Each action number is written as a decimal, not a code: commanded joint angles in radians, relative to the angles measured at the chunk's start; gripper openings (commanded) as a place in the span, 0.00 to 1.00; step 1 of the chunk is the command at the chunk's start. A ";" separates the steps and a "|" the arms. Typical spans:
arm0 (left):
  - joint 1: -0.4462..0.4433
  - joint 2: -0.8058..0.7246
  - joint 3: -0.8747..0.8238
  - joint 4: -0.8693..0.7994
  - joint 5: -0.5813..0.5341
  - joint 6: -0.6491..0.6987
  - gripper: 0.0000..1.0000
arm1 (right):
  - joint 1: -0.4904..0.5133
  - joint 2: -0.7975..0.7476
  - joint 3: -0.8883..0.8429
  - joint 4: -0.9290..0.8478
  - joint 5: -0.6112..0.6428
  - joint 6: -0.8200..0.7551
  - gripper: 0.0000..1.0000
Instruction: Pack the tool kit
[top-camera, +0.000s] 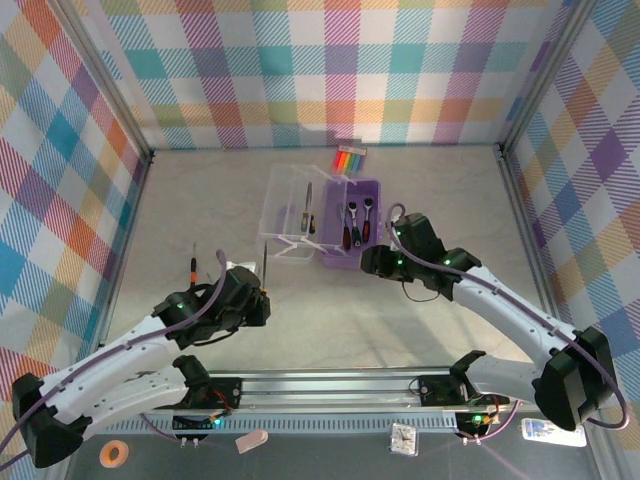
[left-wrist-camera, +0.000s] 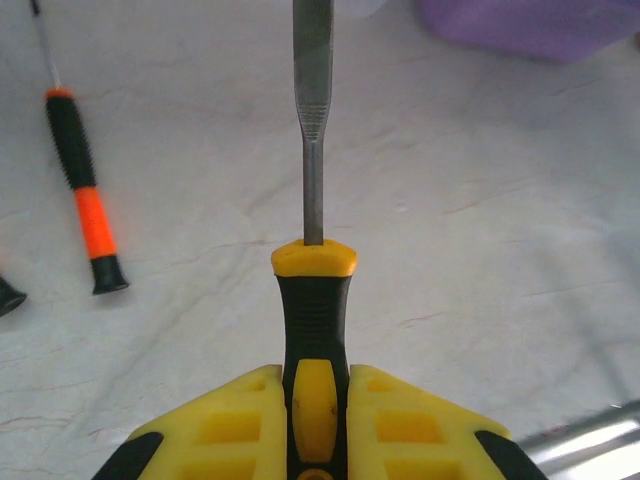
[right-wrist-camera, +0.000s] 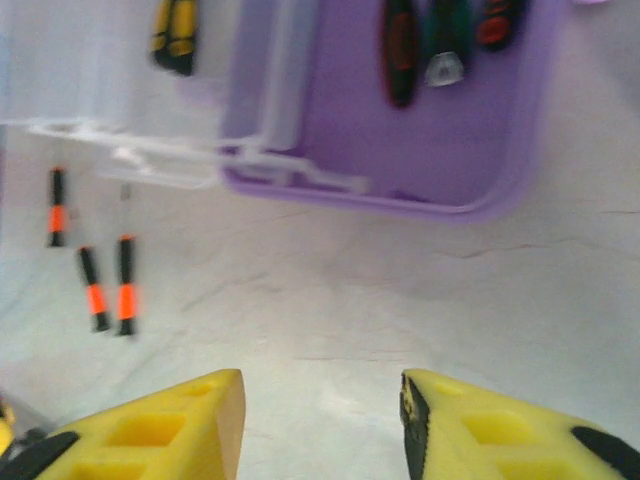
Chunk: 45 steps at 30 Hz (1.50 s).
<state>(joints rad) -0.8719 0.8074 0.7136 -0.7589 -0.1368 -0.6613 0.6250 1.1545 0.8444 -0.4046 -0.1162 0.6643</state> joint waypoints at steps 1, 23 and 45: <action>-0.068 0.004 0.060 0.004 -0.039 0.011 0.00 | 0.070 -0.014 0.034 0.136 -0.089 0.028 0.51; -0.171 0.253 0.152 0.223 0.052 0.087 0.00 | 0.185 0.291 0.147 0.378 -0.147 0.154 0.32; -0.174 0.181 0.181 0.068 -0.056 0.051 0.70 | 0.124 0.304 0.227 0.204 -0.022 0.115 0.00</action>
<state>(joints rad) -1.0386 1.0565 0.8669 -0.6033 -0.1196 -0.6025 0.7902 1.4746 1.0241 -0.1230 -0.1902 0.8295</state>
